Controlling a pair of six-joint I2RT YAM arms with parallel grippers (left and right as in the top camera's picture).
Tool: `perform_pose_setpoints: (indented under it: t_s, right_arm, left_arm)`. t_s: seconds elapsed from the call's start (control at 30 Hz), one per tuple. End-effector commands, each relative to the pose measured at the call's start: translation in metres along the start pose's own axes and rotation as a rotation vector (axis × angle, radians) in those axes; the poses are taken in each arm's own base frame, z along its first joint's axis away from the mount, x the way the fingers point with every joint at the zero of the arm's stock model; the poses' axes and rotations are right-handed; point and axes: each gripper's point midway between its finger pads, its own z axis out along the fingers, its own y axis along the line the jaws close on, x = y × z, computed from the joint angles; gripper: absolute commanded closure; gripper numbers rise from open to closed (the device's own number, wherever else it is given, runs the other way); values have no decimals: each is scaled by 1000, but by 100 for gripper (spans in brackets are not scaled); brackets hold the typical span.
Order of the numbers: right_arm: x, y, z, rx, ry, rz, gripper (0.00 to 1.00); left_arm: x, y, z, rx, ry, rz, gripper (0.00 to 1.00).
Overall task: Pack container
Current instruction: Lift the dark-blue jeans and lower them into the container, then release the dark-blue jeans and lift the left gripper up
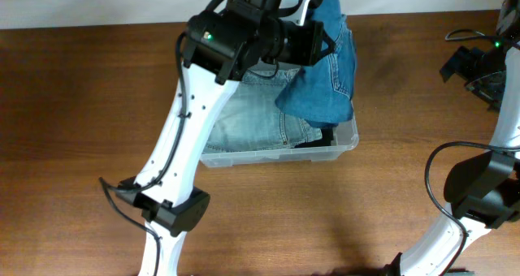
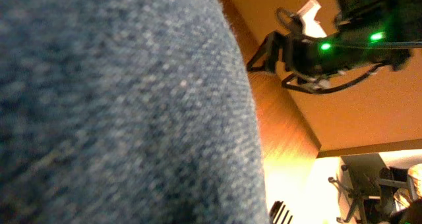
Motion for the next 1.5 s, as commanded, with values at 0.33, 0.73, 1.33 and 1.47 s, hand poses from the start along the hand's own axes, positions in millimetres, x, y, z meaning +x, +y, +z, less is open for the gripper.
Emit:
perform_pose_setpoints:
  t_s: [0.33, 0.73, 1.33, 1.47]
  right_arm:
    - [0, -3, 2, 15, 1, 14, 2]
    - [0, -3, 2, 14, 1, 14, 2]
    - [-1, -3, 2, 14, 1, 14, 2]
    - [-1, -3, 2, 14, 1, 14, 2]
  left_arm:
    - [-4, -82, -60, 225, -68, 113, 99]
    - [13, -32, -21, 75, 21, 25, 99]
    - [15, 90, -37, -108, 58, -149, 90]
    - [43, 127, -11, -139, 147, -233, 87]
